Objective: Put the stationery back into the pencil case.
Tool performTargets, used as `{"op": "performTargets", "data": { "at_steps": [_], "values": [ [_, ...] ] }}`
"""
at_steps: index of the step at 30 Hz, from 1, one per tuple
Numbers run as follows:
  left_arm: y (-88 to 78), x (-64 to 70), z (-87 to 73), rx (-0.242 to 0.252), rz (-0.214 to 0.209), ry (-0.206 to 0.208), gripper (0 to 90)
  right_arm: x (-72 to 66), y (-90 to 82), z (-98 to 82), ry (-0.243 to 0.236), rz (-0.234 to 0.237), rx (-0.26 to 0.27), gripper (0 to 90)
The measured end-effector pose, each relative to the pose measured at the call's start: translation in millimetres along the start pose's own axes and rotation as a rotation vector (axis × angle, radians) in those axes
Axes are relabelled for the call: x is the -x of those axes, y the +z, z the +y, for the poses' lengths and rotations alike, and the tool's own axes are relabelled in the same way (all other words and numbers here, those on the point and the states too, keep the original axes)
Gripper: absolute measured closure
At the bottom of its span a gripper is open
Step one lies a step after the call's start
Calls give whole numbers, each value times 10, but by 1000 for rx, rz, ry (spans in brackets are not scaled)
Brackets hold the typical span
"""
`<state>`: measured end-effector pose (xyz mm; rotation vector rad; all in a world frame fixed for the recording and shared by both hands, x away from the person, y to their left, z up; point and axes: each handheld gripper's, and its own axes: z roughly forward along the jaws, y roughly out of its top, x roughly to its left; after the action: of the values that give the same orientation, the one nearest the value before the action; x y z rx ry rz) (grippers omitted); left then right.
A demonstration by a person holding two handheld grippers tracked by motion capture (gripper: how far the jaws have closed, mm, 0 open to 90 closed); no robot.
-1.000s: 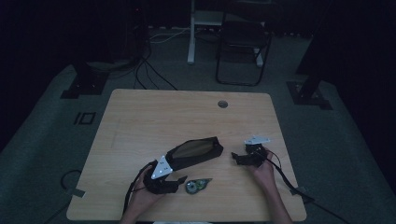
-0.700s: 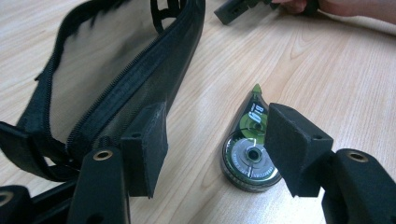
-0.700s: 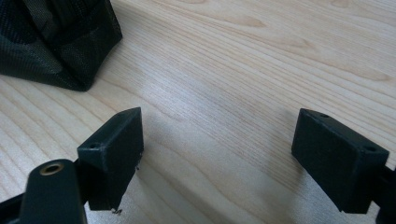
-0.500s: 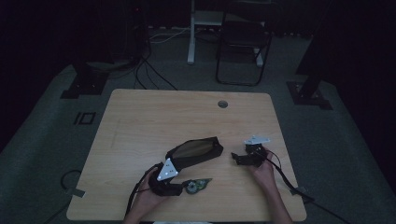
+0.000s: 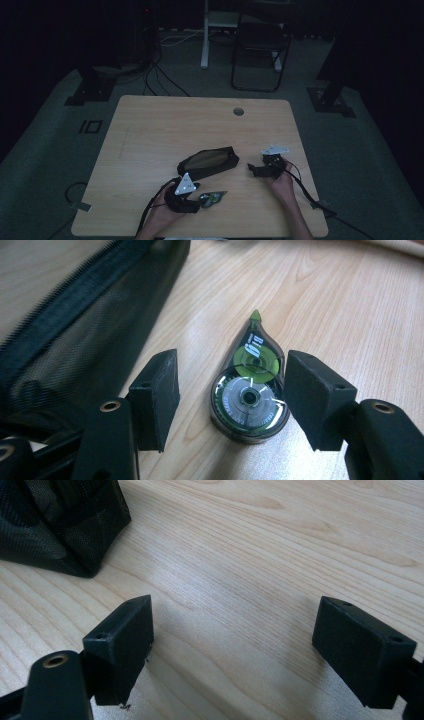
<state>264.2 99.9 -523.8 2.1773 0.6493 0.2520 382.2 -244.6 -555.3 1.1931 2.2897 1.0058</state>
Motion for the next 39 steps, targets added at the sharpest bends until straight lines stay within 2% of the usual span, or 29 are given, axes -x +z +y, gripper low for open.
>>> {"op": "performTargets", "data": {
  "at_steps": [11,29,39],
  "values": [
    [160,18,-31,-46,-29,16,369,0,0,0,0,0,0,166],
    [306,74,-70,-79,-10,62,357,0,0,0,0,0,0,166],
    [323,91,-76,-87,-5,81,362,0,0,0,1,0,0,167]
  ]
}}
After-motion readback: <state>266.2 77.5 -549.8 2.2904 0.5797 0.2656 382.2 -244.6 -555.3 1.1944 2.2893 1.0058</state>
